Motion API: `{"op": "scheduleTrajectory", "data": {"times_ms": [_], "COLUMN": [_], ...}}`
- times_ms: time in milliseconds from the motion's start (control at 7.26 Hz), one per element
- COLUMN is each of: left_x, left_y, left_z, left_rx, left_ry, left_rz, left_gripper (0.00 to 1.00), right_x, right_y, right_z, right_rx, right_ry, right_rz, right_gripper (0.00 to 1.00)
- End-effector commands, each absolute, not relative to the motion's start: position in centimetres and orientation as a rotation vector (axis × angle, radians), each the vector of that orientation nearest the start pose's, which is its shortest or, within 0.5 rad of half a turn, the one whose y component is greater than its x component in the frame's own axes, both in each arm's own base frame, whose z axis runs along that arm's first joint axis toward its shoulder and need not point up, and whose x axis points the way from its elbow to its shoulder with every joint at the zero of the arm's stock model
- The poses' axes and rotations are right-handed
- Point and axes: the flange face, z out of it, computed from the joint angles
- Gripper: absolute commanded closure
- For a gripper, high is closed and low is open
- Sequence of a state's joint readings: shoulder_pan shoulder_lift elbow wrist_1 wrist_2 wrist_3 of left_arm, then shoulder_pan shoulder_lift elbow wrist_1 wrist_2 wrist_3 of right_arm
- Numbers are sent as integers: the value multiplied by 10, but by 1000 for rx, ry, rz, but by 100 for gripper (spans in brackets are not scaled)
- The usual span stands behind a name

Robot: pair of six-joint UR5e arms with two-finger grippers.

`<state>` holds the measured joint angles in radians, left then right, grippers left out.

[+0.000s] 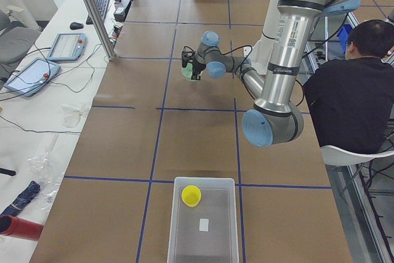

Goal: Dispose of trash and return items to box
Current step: 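Carry the green bowl away from the table toward the clear bin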

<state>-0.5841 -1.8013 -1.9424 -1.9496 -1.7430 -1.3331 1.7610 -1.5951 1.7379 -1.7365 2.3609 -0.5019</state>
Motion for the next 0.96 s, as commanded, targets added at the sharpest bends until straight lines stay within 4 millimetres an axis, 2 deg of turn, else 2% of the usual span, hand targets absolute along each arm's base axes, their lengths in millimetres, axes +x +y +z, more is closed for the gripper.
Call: {"op": "scheduleTrajectory", "data": {"times_ms": [0, 138, 275, 551, 689, 826], "left_x": [299, 240, 193, 88, 38, -6], "left_y": [-424, -430, -436, -433, -426, -422], "left_z": [344, 367, 389, 451, 486, 529], "left_rx": [317, 371, 404, 482, 492, 497], "left_ry": [909, 854, 807, 663, 607, 554], "left_rz": [-142, -64, -4, 165, 239, 288], "left_gripper": [100, 100, 100, 100, 100, 100], "right_x": [151, 151, 151, 150, 149, 148], "right_y": [-454, -454, -454, -454, -455, -455], "right_z": [605, 605, 605, 605, 605, 605], "right_rx": [249, 249, 248, 245, 244, 242], "right_ry": [-753, -753, -753, -754, -755, -755], "right_rz": [-289, -289, -286, -284, -287, -288], "right_gripper": [0, 0, 0, 0, 0, 0]}}
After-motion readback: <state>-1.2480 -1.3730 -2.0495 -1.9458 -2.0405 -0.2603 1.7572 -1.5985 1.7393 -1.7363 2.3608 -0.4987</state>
